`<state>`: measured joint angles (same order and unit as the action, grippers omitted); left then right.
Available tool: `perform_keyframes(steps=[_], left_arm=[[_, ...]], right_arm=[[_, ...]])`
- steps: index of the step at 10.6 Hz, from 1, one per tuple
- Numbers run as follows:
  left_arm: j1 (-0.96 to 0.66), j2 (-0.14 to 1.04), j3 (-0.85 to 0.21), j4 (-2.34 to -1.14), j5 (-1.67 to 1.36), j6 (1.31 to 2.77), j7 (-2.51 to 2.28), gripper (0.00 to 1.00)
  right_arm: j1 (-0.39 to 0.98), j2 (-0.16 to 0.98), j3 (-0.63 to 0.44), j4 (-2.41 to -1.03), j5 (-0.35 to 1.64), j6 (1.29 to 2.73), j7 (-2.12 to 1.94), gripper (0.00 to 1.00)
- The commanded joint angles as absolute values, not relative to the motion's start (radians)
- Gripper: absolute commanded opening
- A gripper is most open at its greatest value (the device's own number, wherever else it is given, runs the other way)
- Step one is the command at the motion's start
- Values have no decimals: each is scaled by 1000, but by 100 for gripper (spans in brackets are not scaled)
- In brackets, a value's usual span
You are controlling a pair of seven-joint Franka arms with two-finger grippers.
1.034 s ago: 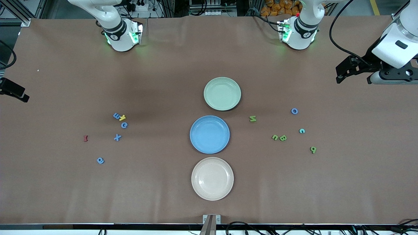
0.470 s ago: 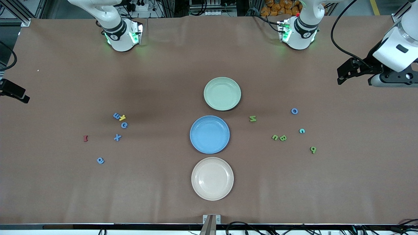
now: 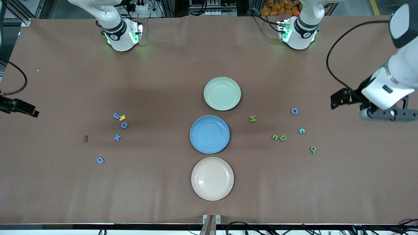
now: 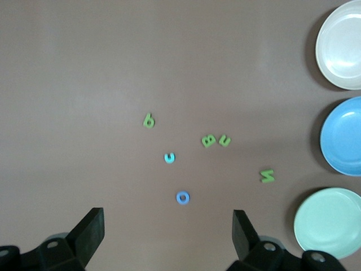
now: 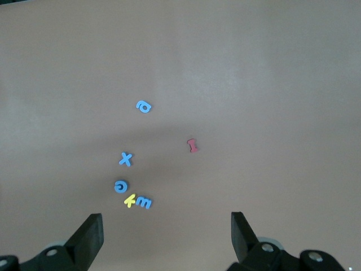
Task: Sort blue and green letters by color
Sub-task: 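Lower both grippers toward the scattered letters on each side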
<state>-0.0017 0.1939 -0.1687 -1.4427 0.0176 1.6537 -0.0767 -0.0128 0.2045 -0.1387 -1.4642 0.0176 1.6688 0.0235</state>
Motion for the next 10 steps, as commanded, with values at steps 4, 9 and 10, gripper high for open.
perform_keyframes(steps=[4,9,10], left_arm=[[12,402,-158,-1393,60,1684,265,100],[23,515,-155,-1396,187,1761,307,100],[35,531,-155,-1405,195,1793,308,100]], right_arm=[[-15,415,-137,-1454,133,1808,340,100],[9,495,-110,-1541,155,2007,627,100],[32,502,-112,-1596,219,2087,630,100]])
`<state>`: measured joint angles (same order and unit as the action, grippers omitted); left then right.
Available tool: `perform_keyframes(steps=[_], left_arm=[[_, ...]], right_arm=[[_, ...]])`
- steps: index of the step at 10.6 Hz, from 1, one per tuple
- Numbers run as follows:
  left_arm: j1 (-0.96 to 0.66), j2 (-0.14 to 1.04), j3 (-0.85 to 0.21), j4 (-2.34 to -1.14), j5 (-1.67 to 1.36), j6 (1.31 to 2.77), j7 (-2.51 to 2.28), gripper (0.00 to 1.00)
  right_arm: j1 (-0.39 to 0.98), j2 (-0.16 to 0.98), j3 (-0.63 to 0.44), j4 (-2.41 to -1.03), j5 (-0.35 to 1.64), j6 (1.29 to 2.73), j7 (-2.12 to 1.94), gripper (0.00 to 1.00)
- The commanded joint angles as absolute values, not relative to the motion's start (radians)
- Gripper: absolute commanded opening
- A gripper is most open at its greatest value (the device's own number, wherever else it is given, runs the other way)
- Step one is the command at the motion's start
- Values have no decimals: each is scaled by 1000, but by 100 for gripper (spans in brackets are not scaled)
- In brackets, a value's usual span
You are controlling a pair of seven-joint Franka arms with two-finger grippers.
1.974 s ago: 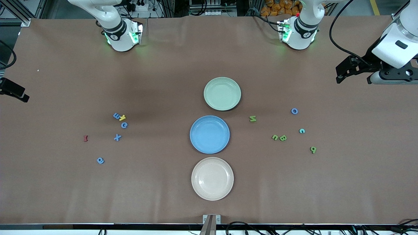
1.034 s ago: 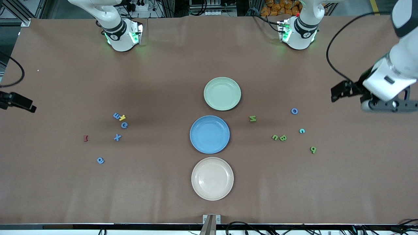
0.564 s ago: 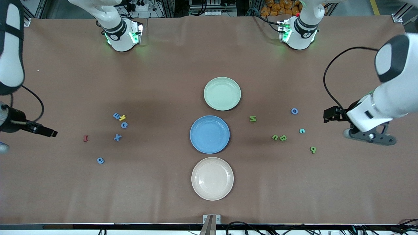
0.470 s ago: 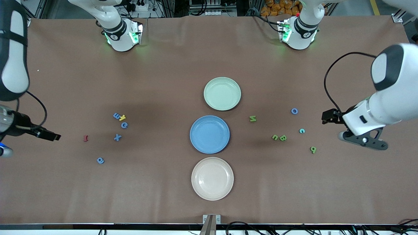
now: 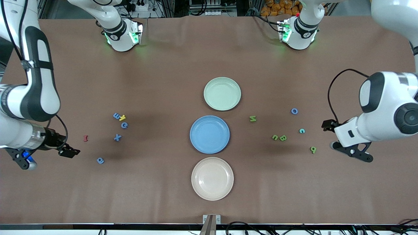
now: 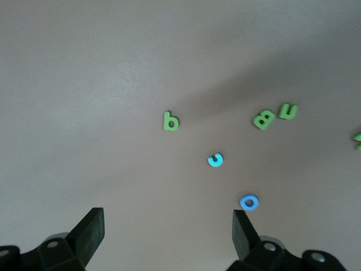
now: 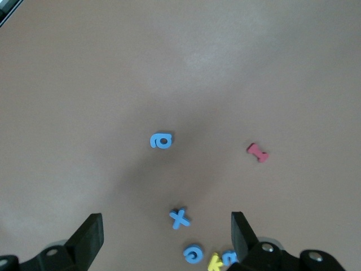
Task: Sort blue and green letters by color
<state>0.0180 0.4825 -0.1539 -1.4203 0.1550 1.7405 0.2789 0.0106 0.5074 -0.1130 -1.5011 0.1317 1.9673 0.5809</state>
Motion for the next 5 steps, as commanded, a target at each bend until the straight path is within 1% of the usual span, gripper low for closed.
perform_keyframes(steps=[1,2,3,5], left_arm=[[50,549,-155,-1414,198,1827,308,100],[58,567,-155,-1428,198,1854,308,100],[63,571,-156,-1451,198,1897,313,100],[63,571,-156,-1514,195,1988,310,100]], right_arm=[[44,499,-112,-1696,256,2238,627,100],[63,500,-112,-1771,258,2344,618,100],[77,506,-112,-1804,256,2374,615,100],[97,526,-106,-1836,256,2379,603,100]])
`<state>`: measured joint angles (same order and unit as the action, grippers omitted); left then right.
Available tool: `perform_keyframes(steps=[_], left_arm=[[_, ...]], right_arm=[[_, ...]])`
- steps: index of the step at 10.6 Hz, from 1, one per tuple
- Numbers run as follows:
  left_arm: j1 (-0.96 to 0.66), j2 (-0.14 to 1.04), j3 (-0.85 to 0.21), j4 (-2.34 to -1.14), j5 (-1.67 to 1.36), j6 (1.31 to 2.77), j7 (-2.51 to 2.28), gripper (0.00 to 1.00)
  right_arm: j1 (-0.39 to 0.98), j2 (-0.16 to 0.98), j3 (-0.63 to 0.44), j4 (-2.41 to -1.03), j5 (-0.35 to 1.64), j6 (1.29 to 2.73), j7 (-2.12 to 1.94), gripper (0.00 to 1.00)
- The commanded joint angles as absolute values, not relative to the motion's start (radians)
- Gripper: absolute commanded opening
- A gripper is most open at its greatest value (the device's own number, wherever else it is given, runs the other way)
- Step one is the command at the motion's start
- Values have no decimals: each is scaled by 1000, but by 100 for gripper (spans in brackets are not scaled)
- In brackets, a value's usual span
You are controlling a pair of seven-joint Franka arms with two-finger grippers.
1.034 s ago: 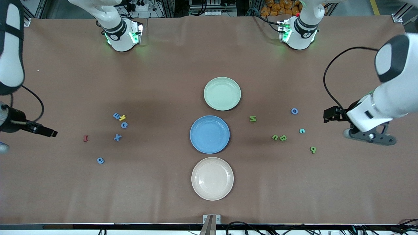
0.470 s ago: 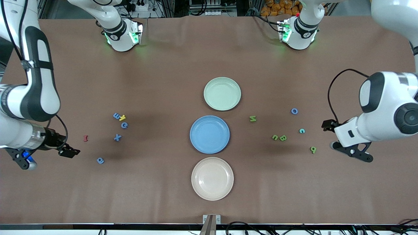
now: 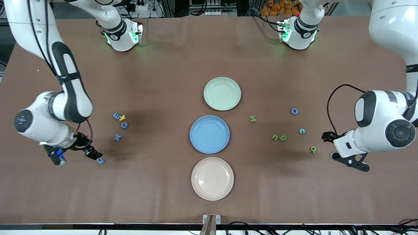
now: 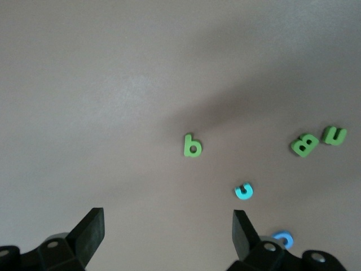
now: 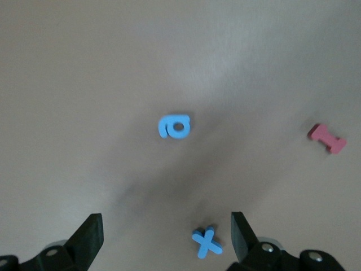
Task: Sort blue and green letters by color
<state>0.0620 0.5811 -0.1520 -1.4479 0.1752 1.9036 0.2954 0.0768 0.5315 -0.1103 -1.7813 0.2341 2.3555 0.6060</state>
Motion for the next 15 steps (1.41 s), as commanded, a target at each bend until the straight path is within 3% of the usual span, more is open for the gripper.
perform_keyframes(steps=[1,4,9,11,12,13,15], left_arm=[[61,572,-156,-1535,195,2015,310,100],[74,623,-156,-1563,198,2086,313,100],[90,709,-155,-1566,198,2178,342,100],[91,727,-155,-1578,201,2209,344,100],[92,727,-155,-1595,215,2229,344,100],[92,727,-155,-1600,216,2243,345,100],[92,738,-155,-1608,239,2270,348,100]], right_arm=[[98,541,-91,-1844,256,2385,601,100],[98,569,-63,-1925,220,2479,581,100],[101,578,-57,-1963,172,2482,581,100],[101,574,-55,-1971,144,2482,581,34],[101,575,-54,-1974,143,2485,580,14],[101,575,-49,-1976,143,2490,580,2],[100,574,-48,-1976,143,2490,581,0]])
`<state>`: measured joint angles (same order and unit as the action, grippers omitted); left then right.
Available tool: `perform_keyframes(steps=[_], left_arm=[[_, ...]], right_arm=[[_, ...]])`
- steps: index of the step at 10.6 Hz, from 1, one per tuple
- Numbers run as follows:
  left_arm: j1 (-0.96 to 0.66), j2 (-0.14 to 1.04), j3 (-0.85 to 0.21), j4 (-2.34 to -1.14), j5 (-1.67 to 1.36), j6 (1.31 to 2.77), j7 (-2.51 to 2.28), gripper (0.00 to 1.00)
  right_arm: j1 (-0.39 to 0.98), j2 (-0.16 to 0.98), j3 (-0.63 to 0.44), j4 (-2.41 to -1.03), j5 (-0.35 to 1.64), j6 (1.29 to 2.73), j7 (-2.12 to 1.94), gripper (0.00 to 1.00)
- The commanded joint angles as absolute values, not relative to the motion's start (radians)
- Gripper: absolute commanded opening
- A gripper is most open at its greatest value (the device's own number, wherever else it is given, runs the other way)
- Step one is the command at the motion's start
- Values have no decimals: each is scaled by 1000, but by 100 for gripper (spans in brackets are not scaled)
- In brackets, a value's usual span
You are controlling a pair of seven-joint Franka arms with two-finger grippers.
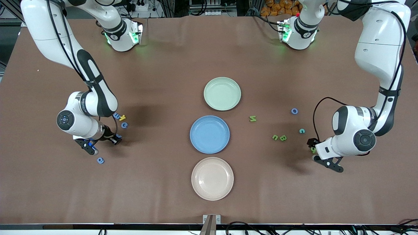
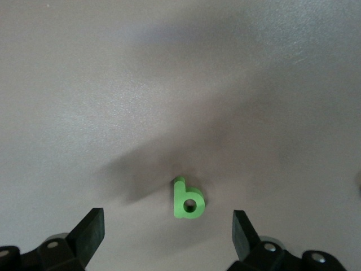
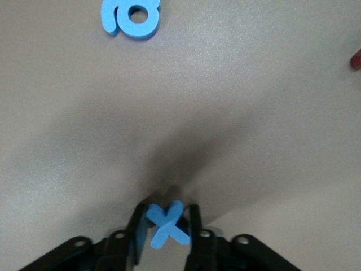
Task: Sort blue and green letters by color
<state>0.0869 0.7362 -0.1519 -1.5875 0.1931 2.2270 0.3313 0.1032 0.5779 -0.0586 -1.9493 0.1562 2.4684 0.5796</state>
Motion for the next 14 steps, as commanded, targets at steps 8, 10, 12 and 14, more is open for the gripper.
perform_keyframes(steps=[8,10,12,14], left_arm=[[103,732,-156,-1687,255,2365,345,100],[101,732,-156,-1687,255,2365,345,100],[101,730,-158,-1687,250,2365,344,100],[100,729,-163,-1692,247,2365,336,100]], right_arm=[[135,561,7,-1787,89,2326,663,0],[194,568,32,-1754,89,2329,663,0],[280,569,51,-1723,86,2329,658,0],[398,593,49,-1680,89,2336,667,0]])
